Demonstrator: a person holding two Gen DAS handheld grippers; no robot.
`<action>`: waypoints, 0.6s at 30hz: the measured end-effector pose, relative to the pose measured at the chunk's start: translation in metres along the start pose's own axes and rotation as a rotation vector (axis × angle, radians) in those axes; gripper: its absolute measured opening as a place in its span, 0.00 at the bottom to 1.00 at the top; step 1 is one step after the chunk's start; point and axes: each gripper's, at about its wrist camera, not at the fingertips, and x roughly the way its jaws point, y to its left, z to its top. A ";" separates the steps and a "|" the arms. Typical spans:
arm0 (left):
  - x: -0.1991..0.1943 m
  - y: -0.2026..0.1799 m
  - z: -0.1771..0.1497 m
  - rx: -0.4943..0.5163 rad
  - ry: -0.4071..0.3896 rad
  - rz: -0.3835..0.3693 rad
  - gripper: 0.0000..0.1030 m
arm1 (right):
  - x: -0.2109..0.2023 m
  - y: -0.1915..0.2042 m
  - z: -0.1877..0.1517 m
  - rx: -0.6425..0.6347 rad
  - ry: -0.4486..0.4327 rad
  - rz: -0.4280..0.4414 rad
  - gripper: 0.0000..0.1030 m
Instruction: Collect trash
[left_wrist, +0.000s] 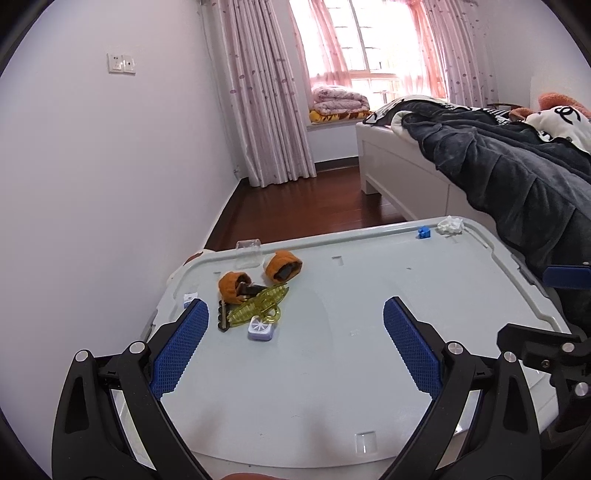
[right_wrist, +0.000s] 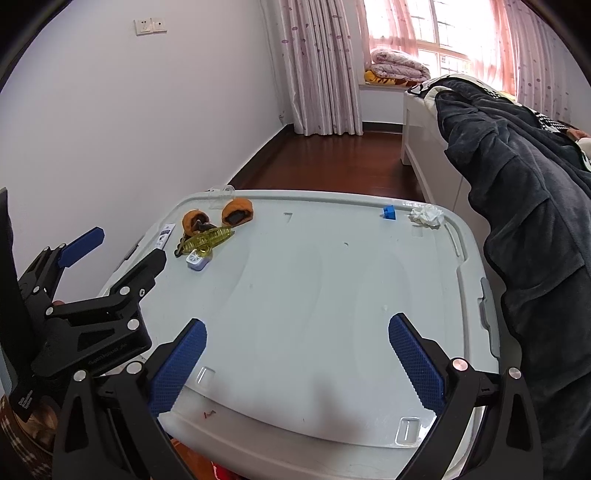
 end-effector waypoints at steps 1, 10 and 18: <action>0.000 -0.001 0.000 0.004 -0.001 -0.009 0.91 | 0.000 0.000 0.000 0.000 0.000 0.000 0.95; -0.011 0.003 0.004 -0.012 -0.035 -0.082 0.91 | -0.003 -0.003 0.000 0.004 -0.009 0.002 0.95; -0.027 0.006 0.007 -0.026 -0.108 -0.130 0.91 | -0.003 -0.002 -0.001 -0.011 0.000 0.001 0.95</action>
